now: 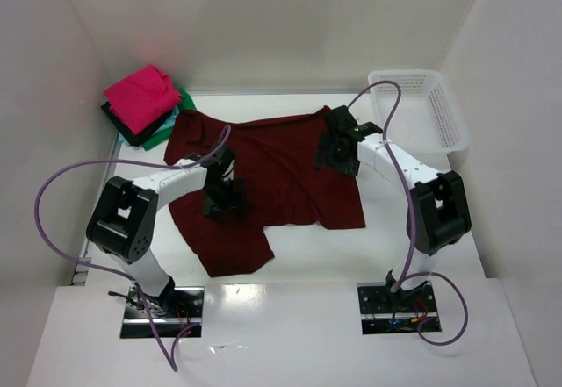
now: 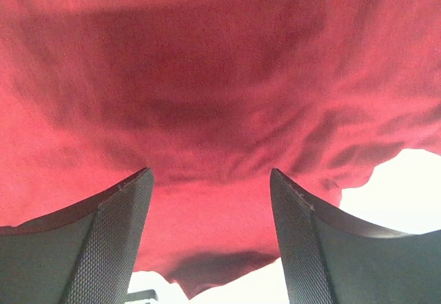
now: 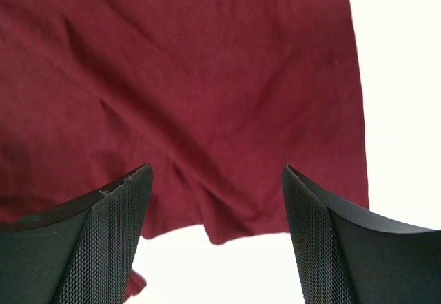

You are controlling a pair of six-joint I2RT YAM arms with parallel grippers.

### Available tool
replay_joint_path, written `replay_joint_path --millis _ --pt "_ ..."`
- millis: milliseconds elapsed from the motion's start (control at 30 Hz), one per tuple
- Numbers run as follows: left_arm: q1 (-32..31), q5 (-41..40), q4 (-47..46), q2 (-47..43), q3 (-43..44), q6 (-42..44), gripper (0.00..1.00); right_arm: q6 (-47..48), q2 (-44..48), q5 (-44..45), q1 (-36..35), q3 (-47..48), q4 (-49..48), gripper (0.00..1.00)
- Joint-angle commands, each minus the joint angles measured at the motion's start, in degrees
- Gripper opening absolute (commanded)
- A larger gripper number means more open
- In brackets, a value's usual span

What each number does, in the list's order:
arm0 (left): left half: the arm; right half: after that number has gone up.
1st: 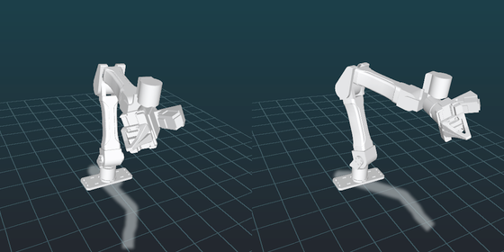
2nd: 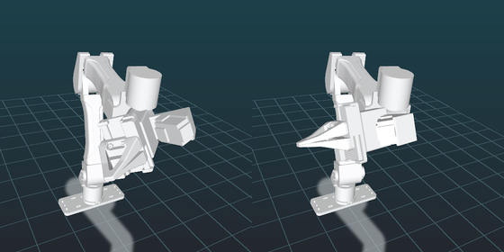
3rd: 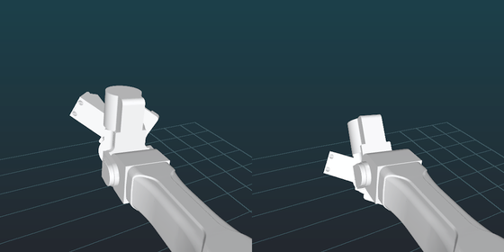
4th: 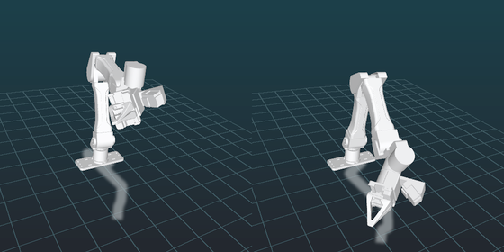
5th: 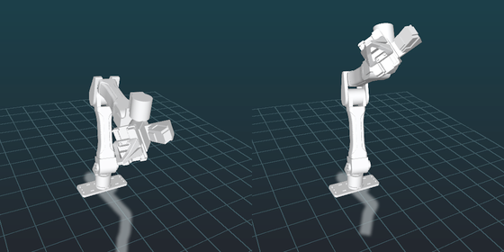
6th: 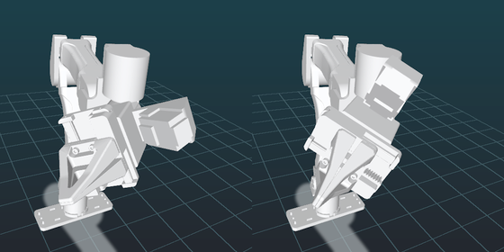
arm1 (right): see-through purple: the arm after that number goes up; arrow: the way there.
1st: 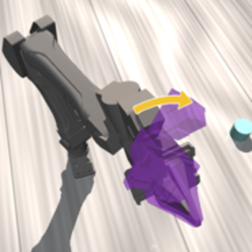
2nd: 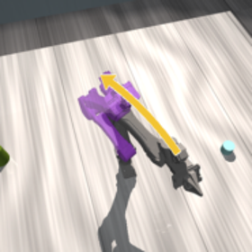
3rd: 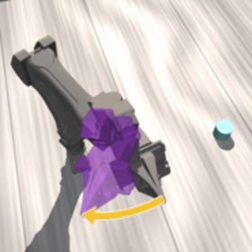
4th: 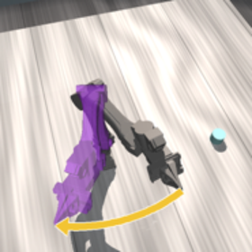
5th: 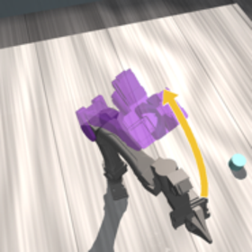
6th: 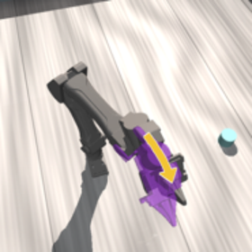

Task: Fold and stack the t-shirts
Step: Flatten out the tshirt

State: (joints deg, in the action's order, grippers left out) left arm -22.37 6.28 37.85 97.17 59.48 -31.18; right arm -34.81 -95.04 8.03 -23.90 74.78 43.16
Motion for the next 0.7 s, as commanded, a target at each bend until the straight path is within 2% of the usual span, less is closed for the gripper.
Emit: replay_joint_path --millis 0,333,667 --pt "-1.18 1.89 0.83 -4.17 -2.79 -5.82 0.74 2.11 -2.69 1.55 0.79 6.07 -5.18 0.81" --pt "-9.70 3.82 1.97 -5.32 -8.94 -13.46 0.60 4.57 -5.76 0.76 4.73 8.36 -10.10 0.84" --pt "-19.11 6.72 1.97 -7.60 -13.87 -21.55 0.54 6.51 -6.91 -0.56 5.36 9.42 -11.78 0.84"
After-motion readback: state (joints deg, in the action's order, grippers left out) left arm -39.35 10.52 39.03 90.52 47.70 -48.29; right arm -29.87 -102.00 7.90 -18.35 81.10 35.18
